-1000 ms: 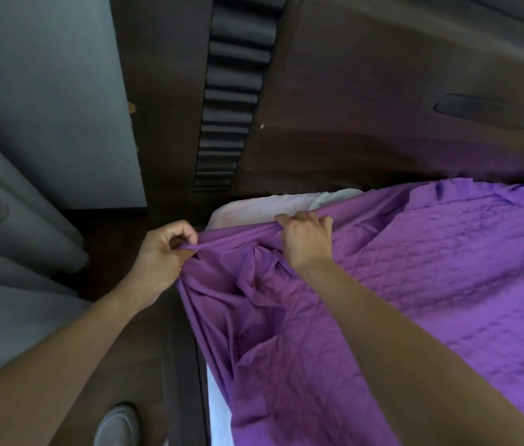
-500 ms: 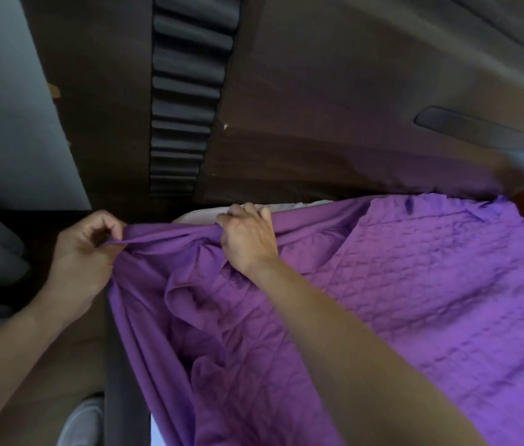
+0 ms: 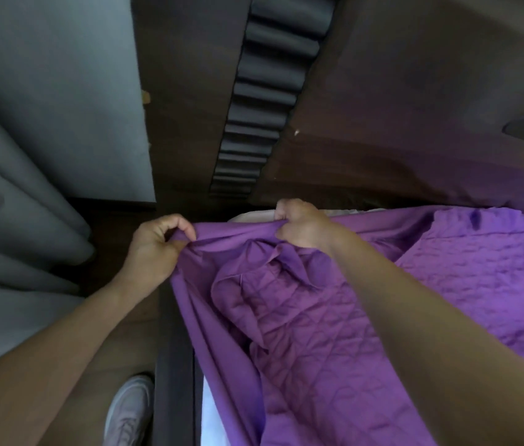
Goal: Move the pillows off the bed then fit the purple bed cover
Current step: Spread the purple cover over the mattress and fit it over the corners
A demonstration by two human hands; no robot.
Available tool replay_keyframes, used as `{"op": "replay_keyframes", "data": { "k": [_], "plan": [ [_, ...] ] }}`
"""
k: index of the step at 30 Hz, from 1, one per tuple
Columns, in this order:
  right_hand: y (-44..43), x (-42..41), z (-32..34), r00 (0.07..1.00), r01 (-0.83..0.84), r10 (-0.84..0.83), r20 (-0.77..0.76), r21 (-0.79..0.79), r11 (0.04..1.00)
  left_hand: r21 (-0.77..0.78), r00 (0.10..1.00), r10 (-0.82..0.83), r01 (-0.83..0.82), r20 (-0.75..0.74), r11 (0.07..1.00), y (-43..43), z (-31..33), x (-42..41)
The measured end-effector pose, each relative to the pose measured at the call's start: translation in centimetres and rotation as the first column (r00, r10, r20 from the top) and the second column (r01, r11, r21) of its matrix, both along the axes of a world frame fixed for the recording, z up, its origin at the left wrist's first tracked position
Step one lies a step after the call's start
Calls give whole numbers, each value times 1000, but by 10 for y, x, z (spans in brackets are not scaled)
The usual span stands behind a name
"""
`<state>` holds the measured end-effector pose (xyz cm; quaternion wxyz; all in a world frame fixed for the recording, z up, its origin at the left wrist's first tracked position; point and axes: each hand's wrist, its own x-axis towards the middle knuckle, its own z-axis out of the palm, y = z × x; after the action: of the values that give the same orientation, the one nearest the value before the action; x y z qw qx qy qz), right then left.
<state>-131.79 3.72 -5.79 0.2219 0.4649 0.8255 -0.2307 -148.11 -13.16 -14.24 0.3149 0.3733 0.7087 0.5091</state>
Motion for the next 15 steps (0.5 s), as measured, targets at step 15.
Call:
{"op": "replay_keyframes", "data": {
  "k": [15],
  "plan": [
    [-44, -30, -9, 973, -219, 220, 65, 552, 805, -152, 948, -187, 152, -257, 977, -22, 11, -7]
  ]
}}
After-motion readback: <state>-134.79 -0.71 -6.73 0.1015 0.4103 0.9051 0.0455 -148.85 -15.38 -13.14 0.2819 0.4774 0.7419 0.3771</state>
